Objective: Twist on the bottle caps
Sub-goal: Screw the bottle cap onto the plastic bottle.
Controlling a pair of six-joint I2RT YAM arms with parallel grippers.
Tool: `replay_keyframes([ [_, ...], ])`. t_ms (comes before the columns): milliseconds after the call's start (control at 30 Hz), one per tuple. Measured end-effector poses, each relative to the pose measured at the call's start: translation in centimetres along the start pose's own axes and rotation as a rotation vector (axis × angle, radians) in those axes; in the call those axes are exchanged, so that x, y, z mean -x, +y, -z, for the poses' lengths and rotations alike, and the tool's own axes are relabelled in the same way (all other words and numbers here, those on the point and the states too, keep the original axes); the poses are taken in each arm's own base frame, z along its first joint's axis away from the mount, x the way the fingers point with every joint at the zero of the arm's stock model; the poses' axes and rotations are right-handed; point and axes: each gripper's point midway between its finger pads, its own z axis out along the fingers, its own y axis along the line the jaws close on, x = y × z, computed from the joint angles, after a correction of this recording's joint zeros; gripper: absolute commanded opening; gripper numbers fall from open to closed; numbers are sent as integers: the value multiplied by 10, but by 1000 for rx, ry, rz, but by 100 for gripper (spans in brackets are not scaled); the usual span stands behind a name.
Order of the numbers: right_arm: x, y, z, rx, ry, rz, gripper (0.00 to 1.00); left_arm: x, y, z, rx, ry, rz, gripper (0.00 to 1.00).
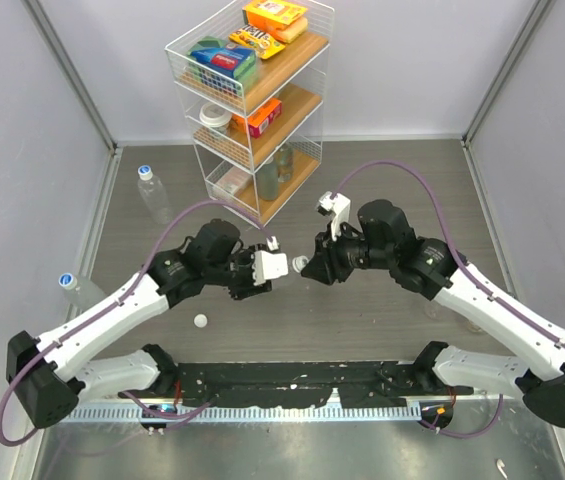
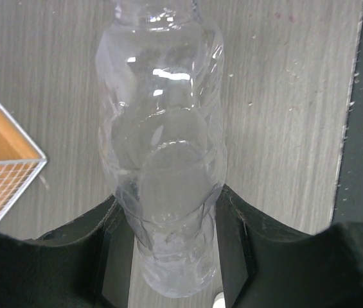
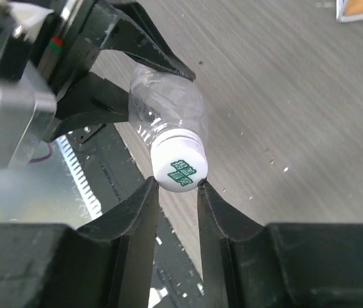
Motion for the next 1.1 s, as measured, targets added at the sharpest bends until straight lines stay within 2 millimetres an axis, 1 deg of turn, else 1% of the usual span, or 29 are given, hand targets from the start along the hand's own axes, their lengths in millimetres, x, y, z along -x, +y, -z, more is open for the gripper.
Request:
replay_keyframes([
  [167,-19,3,5,-12,78,-122,1,-1,0,-3,67,100,-126,0],
  [333,-28,6,9,-4,115,-138,2,1,0,-4,79,113,-170,0],
  [367,-29,6,11,-2,115,-134,6,2,0,-4,84,110,-170,0],
  [400,-29,7,12,0,114,-127,18,4,1,-5,89,104,-170,0],
  [433,-29,7,14,2,112,-118,24,5,2,-6,96,95,-165,0],
  [467,-28,8,16,5,107,-110,35,6,2,-8,104,80,-156,0],
  [500,-27,9,18,6,102,-101,41,7,2,-10,112,65,-149,0],
  [533,-25,9,19,10,97,-89,51,7,1,-13,120,40,-136,0],
  [567,-24,11,21,15,90,-72,55,8,0,-16,130,14,-119,0],
  [600,-23,11,24,18,83,-53,64,8,-1,-18,140,-15,-101,0],
  [667,-16,13,31,13,55,-10,71,9,-3,-19,159,-77,-62,0],
  [700,-12,12,35,5,33,11,73,9,-6,-20,161,-109,-42,0],
  [767,0,16,48,-2,-25,56,75,12,-13,-18,154,-175,-11,0],
  [833,14,22,60,6,-82,98,75,21,-18,-15,140,-245,16,0],
  [900,26,27,67,16,-117,124,75,33,-21,-12,130,-303,32,0],
  [1000,41,31,70,22,-152,148,75,47,-22,-10,117,-363,47,3],
  [1100,43,30,62,28,-141,144,76,51,-23,-11,103,-379,79,5],
])
